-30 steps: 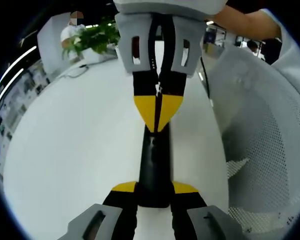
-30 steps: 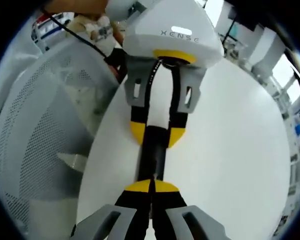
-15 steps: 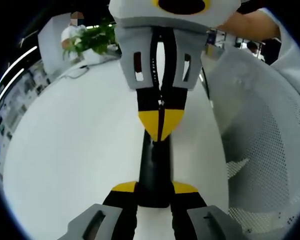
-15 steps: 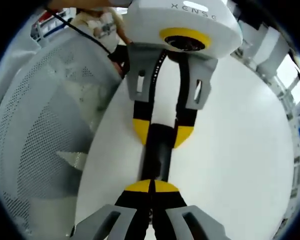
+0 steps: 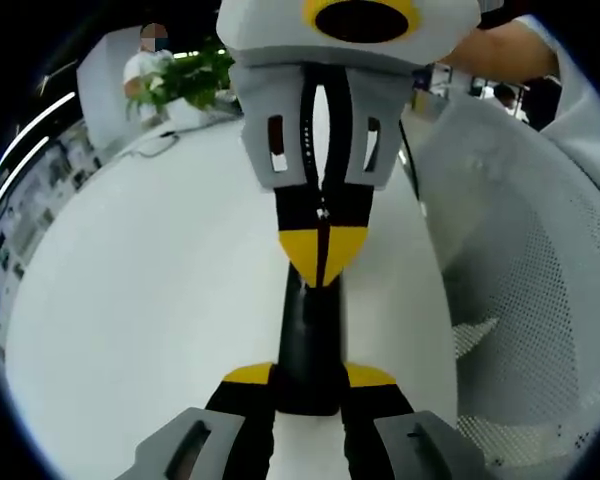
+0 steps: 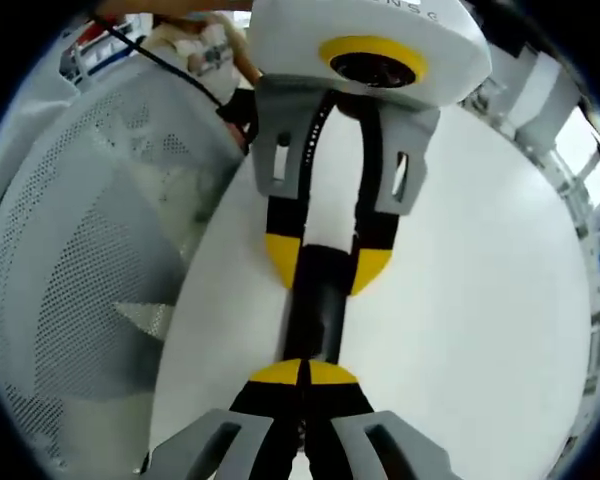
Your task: Press the specified remote control buttons in sequence, fully releasing each button before pressing the next.
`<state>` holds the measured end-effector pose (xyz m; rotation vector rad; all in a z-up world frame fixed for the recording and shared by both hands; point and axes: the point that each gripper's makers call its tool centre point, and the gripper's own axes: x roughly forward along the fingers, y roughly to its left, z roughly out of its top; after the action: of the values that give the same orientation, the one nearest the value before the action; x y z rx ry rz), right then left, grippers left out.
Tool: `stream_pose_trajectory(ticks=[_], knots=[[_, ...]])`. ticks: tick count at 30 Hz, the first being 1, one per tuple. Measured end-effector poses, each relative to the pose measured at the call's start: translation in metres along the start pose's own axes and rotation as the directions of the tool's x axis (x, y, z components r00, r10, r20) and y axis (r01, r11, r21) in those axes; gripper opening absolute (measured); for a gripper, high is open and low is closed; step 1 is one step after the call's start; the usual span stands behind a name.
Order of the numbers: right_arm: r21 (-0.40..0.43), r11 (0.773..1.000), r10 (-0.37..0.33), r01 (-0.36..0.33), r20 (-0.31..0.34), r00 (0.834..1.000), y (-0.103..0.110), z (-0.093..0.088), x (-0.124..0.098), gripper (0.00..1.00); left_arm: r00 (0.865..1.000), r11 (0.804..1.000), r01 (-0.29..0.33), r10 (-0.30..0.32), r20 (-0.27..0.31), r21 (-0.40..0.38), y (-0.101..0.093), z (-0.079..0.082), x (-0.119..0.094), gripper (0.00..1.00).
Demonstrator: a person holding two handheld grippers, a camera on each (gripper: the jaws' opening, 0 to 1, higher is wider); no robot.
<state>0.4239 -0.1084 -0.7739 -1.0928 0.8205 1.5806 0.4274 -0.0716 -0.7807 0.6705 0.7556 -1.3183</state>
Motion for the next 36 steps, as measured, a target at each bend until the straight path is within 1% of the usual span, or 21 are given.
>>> stream_pose_trajectory(ticks=[1, 6, 13, 22, 26, 30, 36], knots=[[0.013, 1.000, 0.004, -0.004, 0.001, 1.000, -0.0006, -0.0004, 0.0004, 0.00, 1.000, 1.000, 0.000, 0.000, 0.000, 0.000, 0.0001, 0.0000, 0.0001, 0.24], [0.000, 1.000, 0.008, -0.008, -0.009, 1.000, -0.0004, -0.0009, 0.0009, 0.00, 1.000, 1.000, -0.001, 0.001, -0.001, -0.001, 0.0006, 0.0001, 0.0005, 0.24], [0.006, 1.000, 0.007, -0.007, -0.011, 1.000, -0.0009, -0.0013, 0.0008, 0.00, 1.000, 1.000, -0.003, 0.003, -0.004, -0.002, 0.0007, 0.0002, 0.0006, 0.24], [0.034, 0.999, -0.008, 0.007, 0.006, 1.000, -0.0001, -0.0014, -0.0002, 0.00, 1.000, 1.000, -0.002, 0.002, -0.014, 0.002, 0.0001, 0.0006, 0.0008, 0.24], [0.018, 1.000, -0.021, 0.021, -0.003, 1.000, 0.0012, -0.0008, -0.0004, 0.00, 1.000, 1.000, -0.001, 0.002, -0.020, 0.005, -0.0002, 0.0003, 0.0006, 0.24], [-0.007, 0.999, -0.035, 0.035, 0.002, 0.999, 0.0028, -0.0011, -0.0009, 0.00, 1.000, 1.000, -0.001, 0.001, -0.022, 0.006, -0.0004, 0.0000, 0.0003, 0.24], [-0.013, 0.999, -0.047, 0.047, 0.008, 0.999, 0.0015, -0.0009, -0.0013, 0.00, 1.000, 1.000, 0.000, 0.000, -0.023, 0.006, -0.0008, -0.0003, -0.0001, 0.24]])
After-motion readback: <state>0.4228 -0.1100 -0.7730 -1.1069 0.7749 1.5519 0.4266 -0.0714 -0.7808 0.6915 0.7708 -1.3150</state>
